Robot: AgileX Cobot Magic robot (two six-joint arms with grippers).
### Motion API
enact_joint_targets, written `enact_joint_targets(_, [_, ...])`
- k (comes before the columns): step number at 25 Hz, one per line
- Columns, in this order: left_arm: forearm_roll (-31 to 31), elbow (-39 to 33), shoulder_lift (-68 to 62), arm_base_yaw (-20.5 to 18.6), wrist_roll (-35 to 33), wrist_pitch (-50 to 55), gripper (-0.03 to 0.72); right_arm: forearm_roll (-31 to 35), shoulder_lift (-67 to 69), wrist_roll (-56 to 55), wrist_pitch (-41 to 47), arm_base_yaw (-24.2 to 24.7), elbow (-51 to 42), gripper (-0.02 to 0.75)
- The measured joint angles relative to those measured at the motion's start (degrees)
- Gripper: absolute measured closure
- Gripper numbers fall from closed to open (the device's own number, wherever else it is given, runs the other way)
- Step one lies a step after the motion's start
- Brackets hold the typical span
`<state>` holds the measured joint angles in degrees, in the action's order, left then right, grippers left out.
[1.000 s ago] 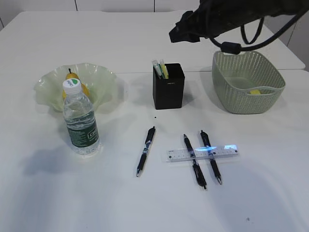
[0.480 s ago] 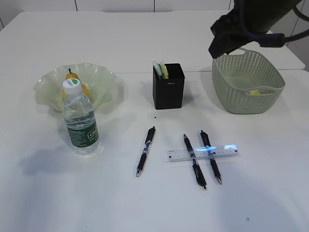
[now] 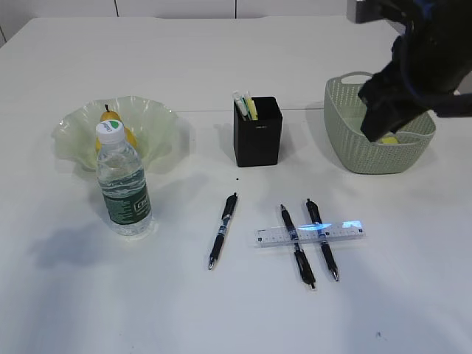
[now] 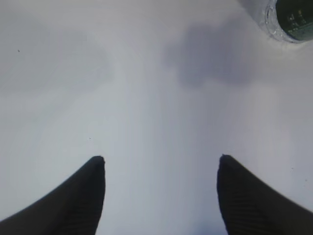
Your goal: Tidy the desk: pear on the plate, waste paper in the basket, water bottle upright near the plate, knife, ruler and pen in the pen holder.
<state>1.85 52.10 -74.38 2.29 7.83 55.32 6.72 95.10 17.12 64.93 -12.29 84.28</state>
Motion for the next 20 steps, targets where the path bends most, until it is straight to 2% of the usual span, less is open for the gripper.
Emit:
enact_joint_targets(5, [0.0,0.0,0.0,0.0,0.0,0.0,0.189,-1.11,-1.41,7.18,-1.43,0.0,-5.43,0.454])
enact_joint_targets(11, [0.0,0.0,0.0,0.0,0.0,-0.73,0.196,0.54,-0.59,21.54,-6.35,-0.33,-5.83,0.454])
enact_joint_targets(20, [0.0,0.0,0.0,0.0,0.0,-4.28,0.205,2.57,4.97,51.13,-12.69,-6.96,-5.83,0.454])
